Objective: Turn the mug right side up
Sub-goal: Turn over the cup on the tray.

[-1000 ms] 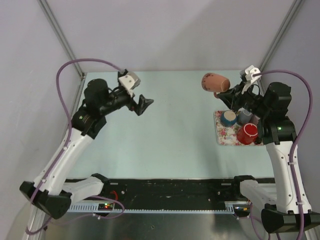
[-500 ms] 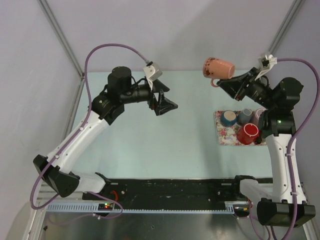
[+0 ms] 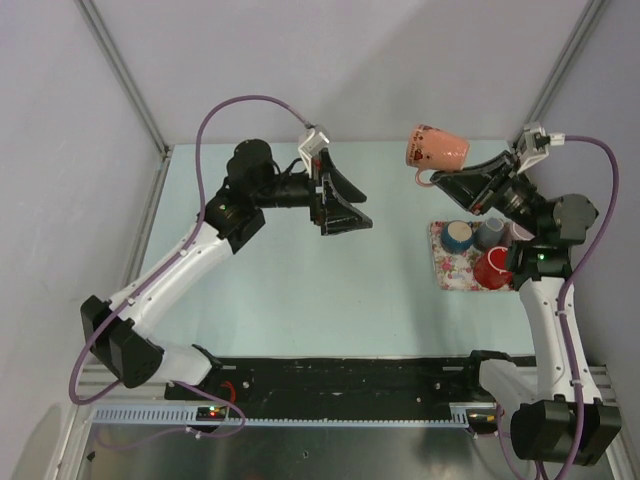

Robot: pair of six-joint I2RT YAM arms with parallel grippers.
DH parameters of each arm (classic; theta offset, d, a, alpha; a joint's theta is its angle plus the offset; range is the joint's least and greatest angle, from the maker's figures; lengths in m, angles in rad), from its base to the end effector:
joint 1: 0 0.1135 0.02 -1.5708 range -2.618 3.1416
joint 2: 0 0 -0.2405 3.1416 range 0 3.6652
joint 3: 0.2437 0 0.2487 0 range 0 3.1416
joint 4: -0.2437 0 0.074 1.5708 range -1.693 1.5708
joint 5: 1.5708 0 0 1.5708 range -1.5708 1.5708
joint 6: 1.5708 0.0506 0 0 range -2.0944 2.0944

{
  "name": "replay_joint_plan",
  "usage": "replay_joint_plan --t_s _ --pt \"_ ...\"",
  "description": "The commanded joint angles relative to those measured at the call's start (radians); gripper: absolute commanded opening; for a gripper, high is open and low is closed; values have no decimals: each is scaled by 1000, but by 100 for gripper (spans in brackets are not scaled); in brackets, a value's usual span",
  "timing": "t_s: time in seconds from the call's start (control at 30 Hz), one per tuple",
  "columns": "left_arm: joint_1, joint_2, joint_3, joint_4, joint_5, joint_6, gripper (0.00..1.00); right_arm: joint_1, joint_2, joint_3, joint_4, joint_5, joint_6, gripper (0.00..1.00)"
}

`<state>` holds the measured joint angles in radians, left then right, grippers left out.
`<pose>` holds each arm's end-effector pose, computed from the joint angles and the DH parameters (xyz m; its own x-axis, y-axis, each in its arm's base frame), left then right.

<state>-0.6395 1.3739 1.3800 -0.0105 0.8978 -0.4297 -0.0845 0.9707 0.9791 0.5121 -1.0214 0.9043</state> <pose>0.2327 -0.2224 0.4104 -0.4196 -0.0116 -0.9077 0.9071 0.0315 -0.4197 0.2150 0.0251 0.4240 -0.2385 0.4321 -0.8697 -0.8180 0.3933 0.4197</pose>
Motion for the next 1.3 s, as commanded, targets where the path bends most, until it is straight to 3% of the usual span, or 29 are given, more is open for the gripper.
replay_joint_plan --t_s 0.0,0.4,1.27 --pt "-26 -47 -43 165 61 -119 98 2 -62 -57 302 50 157 0" --pt "-67 29 -28 270 60 -226 98 15 -58 -158 408 123 241 0" --pt "-74 212 122 363 93 -370 97 154 17 -219 483 87 153 0"
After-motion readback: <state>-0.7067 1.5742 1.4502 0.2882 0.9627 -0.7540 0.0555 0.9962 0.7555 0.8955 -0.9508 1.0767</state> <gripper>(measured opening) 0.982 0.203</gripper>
